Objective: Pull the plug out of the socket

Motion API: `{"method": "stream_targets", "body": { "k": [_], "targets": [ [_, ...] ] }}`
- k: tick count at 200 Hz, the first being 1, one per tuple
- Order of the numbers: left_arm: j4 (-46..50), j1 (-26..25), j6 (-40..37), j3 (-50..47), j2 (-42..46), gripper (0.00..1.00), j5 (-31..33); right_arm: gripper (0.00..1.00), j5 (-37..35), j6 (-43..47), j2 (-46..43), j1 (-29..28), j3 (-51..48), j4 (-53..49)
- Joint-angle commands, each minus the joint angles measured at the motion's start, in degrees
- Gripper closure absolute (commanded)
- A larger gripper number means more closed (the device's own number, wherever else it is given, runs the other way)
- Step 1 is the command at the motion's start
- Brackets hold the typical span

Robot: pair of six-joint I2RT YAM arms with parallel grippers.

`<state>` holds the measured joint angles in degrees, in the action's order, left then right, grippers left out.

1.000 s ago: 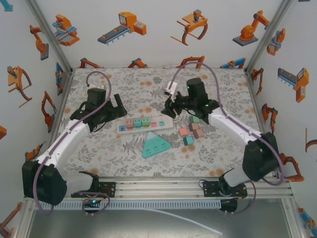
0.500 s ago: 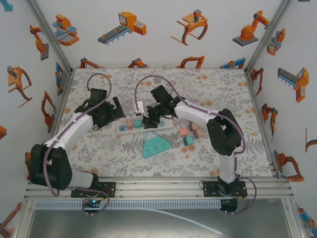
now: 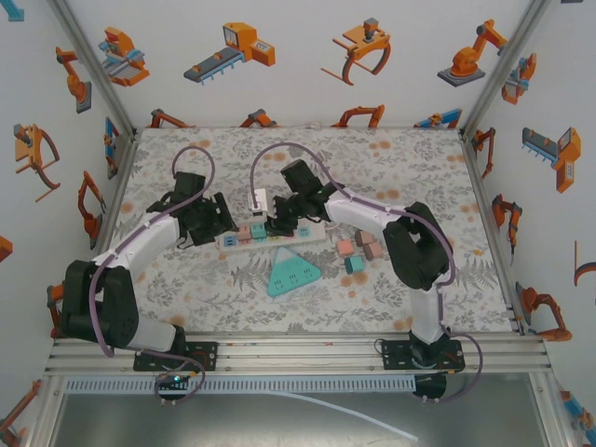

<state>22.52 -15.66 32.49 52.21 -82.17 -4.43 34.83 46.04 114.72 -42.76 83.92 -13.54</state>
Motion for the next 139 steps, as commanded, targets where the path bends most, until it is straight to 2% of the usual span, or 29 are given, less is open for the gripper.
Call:
{"method": "stream_targets", "body": {
  "k": [1, 28, 53, 103, 123, 139],
  "targets": [
    [-0.3, 0.2, -1.5, -1.5, -2.0, 0.35, -2.2, 0.5, -2.3, -0.3, 1.3, -0.8, 0.6, -0.9],
    [-1.5, 0.2, -1.2, -2.1, -3.2, 0.38, -4.2, 0.49, -2.9, 0.4, -0.4, -0.8, 0.7, -1.2],
    [-0.9, 0.2, -1.0, -2.9, -3.1, 0.42, -3.3, 0.5, -3.1, 0.3, 0.1, -0.8, 0.9, -1.7],
    [2.0, 0.3, -0.9, -5.0, -1.8, 0.52, -0.2, 0.62, -0.7, -1.1, 2.3, -1.2, 0.6, -2.2],
    [2.0, 0.4, -0.4, -5.6, -0.3, 0.52, 0.4, 0.66, -0.6, -1.2, 2.7, -1.4, 0.7, -2.4],
    [0.7, 1.1, -0.4, -6.1, 1.8, 0.44, 0.1, 0.67, -0.7, -1.2, 2.7, -1.4, 0.6, -2.7]
  ]
}}
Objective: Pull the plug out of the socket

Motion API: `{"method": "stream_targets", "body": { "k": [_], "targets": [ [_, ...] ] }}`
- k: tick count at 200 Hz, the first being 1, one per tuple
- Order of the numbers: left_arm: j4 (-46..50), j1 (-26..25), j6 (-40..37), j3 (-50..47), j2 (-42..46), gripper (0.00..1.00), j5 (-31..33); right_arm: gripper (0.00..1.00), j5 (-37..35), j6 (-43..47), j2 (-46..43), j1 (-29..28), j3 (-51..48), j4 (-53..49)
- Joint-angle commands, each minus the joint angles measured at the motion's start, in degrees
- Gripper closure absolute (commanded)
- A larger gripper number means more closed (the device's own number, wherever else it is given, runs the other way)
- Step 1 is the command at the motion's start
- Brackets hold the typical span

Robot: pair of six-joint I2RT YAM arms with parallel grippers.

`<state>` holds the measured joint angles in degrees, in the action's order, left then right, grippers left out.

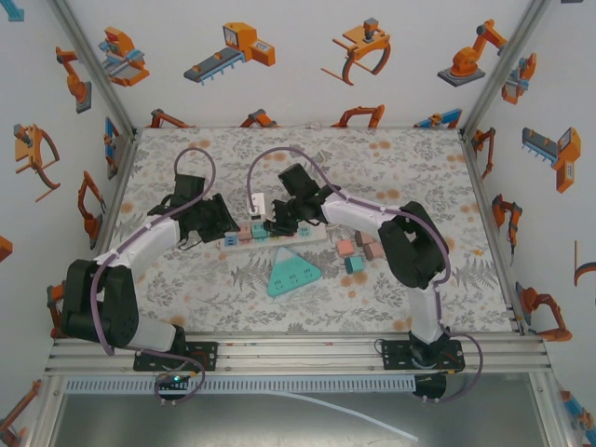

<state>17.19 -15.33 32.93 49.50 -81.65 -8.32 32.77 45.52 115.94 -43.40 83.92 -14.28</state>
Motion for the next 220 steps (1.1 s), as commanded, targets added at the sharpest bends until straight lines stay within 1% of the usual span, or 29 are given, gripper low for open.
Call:
{"method": "stream_targets", "body": {
  "k": [1, 17, 32, 52, 61, 83, 99, 124, 151, 180, 220],
  "targets": [
    [5.9, 0.8, -0.9, -3.4, 1.5, 0.43, 3.9, 0.67, 1.4, -0.7, 1.5, -0.7, 0.6, -2.0],
    [2.8, 1.8, -1.4, -4.0, 4.2, 0.4, 1.8, 0.67, 1.2, -0.6, 1.5, -0.8, 0.4, -2.2],
    [-0.2, 2.7, -1.1, -4.9, 6.9, 0.34, 0.5, 0.67, 1.1, -0.5, 1.6, -0.8, 0.4, -2.2],
    [-2.9, 3.9, 0.0, -6.3, 9.2, 0.34, -0.7, 0.67, 1.2, -0.5, 1.7, -0.9, 0.6, -2.2],
    [-3.6, 4.4, 0.5, -7.1, 9.4, 0.36, -1.2, 0.67, 1.3, -0.5, 1.8, -0.9, 0.7, -2.3],
    [-4.8, 4.7, 1.1, -8.6, 8.9, 0.49, -2.5, 0.67, 1.2, -0.5, 1.8, -1.2, 0.7, -2.5],
    [-4.7, 4.7, 1.5, -8.9, 7.7, 0.54, -1.9, 0.67, 1.2, -0.5, 1.6, -1.3, 0.5, -2.6],
    [-3.6, 4.6, 0.8, -8.5, 3.9, 0.55, -1.7, 0.68, 1.2, -0.5, 1.5, -1.5, 0.7, -2.8],
    [-3.3, 4.6, 0.4, -8.6, 2.1, 0.55, -1.8, 0.71, 1.2, -0.4, 1.4, -1.6, 1.0, -3.1],
    [0.7, 4.5, -1.1, -7.6, -0.5, 0.56, -2.3, 0.73, 1.5, -0.7, 1.1, -1.8, 2.1, -4.2],
    [4.8, 4.4, -0.8, -8.5, -2.6, 0.57, -0.8, 0.79, 2.1, -0.8, 0.0, -1.8, 4.1, -5.0]
  ]
}}
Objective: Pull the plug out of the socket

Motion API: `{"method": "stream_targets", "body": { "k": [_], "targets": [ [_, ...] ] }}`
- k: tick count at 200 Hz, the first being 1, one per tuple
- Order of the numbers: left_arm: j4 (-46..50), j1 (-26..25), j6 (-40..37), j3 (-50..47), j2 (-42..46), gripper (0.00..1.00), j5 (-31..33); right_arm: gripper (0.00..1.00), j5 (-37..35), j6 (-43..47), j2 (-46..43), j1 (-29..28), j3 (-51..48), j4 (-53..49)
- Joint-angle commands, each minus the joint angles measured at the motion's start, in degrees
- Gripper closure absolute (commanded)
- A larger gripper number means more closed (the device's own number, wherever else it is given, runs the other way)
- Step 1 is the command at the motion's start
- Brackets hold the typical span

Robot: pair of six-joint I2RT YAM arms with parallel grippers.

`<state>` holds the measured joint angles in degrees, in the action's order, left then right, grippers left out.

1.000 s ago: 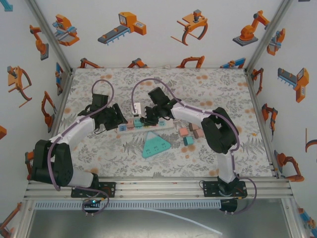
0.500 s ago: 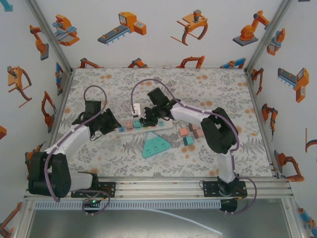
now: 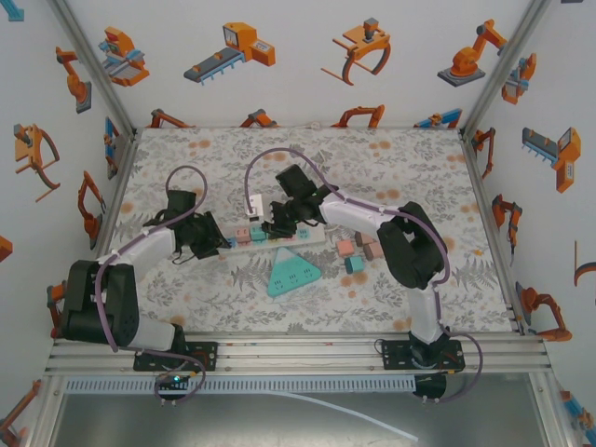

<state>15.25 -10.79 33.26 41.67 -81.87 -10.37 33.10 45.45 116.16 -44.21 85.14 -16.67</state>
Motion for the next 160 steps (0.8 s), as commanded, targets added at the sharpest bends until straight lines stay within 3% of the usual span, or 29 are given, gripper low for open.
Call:
{"method": "stream_targets", "body": {
  "k": [1, 66, 116, 160],
  "targets": [
    [6.8, -0.1, -1.1, -0.7, -2.4, 0.58, 1.4, 0.79, 1.8, -0.8, -0.2, -0.9, 2.9, -2.6],
    [10.2, -0.2, 0.4, -1.6, -2.8, 0.58, 7.1, 0.83, 2.6, -1.6, -1.8, -0.9, 6.9, -4.3],
    [10.6, -0.3, 0.6, 0.1, -0.8, 0.58, 7.1, 0.83, 1.1, -3.6, -4.8, -0.8, 6.3, -4.2],
    [12.1, -0.3, 0.4, 4.0, 4.5, 0.53, 6.1, 0.83, 0.2, -14.7, -12.7, 1.7, 2.8, -0.7]
  ]
}}
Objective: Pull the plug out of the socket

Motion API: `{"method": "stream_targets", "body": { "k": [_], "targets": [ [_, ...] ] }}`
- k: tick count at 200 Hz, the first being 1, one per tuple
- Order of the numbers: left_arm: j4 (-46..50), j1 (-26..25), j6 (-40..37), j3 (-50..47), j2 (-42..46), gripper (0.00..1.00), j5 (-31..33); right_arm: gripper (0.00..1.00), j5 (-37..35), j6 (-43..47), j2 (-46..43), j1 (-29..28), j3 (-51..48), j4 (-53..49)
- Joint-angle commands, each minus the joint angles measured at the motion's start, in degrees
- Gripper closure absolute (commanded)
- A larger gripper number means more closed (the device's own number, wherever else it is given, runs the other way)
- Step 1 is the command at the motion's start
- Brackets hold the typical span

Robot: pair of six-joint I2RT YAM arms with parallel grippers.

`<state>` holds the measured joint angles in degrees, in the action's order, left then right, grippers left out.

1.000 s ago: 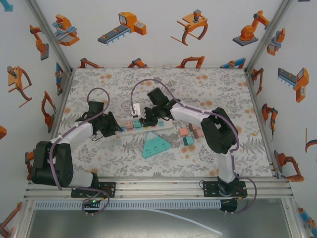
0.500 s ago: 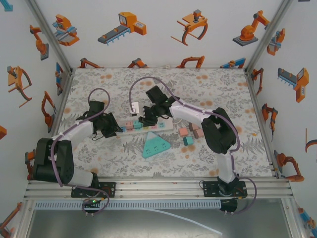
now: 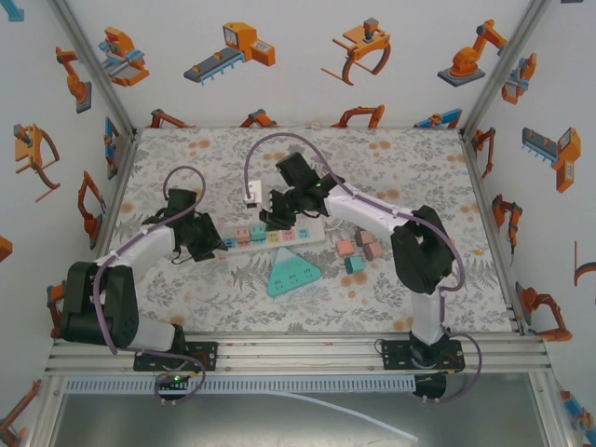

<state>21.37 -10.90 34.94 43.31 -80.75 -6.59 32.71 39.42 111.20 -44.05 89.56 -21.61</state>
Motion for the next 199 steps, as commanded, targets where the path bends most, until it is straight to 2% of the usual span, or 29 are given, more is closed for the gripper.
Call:
{"method": "stream_targets", "body": {
  "k": [1, 36, 81, 101, 139, 168, 193, 199],
  "targets": [
    [6.0, -0.2, -1.3, 2.5, 3.6, 0.53, 2.2, 0.83, 0.5, -9.2, -7.9, 1.8, -1.7, 4.4],
    [4.9, -0.2, -1.6, 4.8, 12.4, 0.5, -1.0, 0.84, -1.0, -27.8, -18.8, 6.8, -9.7, 10.3],
    [-3.5, -2.1, -3.2, 4.9, 25.1, 0.46, -11.3, 0.84, -0.8, -49.3, -35.3, 17.7, -24.4, 12.7],
    [-7.1, -6.7, -6.8, 5.7, 28.0, 0.41, -16.4, 0.84, -1.2, -55.0, -43.1, 22.8, -32.0, 11.1],
    [-7.2, -19.8, -15.0, 8.7, 27.3, 0.3, -21.6, 0.84, -4.9, -61.7, -57.1, 32.6, -46.0, 5.4],
    [-6.7, -28.5, -18.9, 9.3, 25.2, 0.15, -18.6, 0.83, -8.4, -66.7, -63.4, 38.6, -54.8, 3.4],
    [-6.3, -30.7, -20.4, 9.3, 23.8, 0.0, -14.9, 0.83, -8.3, -70.6, -64.5, 41.6, -62.0, 7.0],
    [-6.3, -30.8, -20.3, 9.4, 23.9, 0.02, -14.4, 0.83, -8.2, -70.9, -64.2, 41.9, -63.2, 8.2]
  ]
}}
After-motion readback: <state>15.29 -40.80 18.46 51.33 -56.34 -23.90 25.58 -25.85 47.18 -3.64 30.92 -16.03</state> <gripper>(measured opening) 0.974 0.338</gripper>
